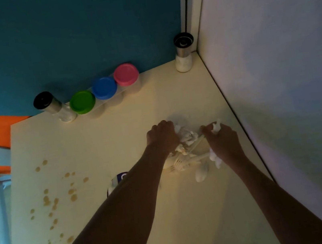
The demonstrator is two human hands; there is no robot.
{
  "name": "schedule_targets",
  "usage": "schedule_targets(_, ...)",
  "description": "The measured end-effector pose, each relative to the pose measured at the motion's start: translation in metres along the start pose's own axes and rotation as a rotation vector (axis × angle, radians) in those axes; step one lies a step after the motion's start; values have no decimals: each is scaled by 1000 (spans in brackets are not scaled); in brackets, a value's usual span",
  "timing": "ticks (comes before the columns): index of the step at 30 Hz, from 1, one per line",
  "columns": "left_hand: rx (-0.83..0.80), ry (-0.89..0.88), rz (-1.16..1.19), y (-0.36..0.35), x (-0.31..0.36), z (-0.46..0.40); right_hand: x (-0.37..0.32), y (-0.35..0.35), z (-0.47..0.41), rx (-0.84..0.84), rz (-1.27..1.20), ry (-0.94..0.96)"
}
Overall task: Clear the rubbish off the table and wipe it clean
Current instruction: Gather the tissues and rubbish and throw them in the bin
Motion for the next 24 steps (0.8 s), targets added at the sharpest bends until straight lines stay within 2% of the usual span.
schedule_targets(3,13,-6,81,5,-1,0,3,-10,7,-15,231,184)
schedule_targets(5,45,8,184,11,-4,3,4,-17,13,-93,365,264)
schedule_targets(9,131,28,338,28,-12,14,3,-25,19,-134,527,412)
schedule_targets(14,308,105,446,49,-41,44,3,-31,17,-223,659,400)
schedule_targets(20,444,323,585,50,-82,98,-4,-26,16,-221,696,432)
schedule_targets(24,449,442,887,35,-103,126,-9,-21,19,-214,732,443)
Point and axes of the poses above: each hand's wrist, its own z-axis away from the middle knuckle, its own y-axis out of the back of the hand, x = y × z, the point moved 4 cm from there along -z, towards the middle knuckle, and after that the axes turned 3 degrees about x, right-handed, at the moved point
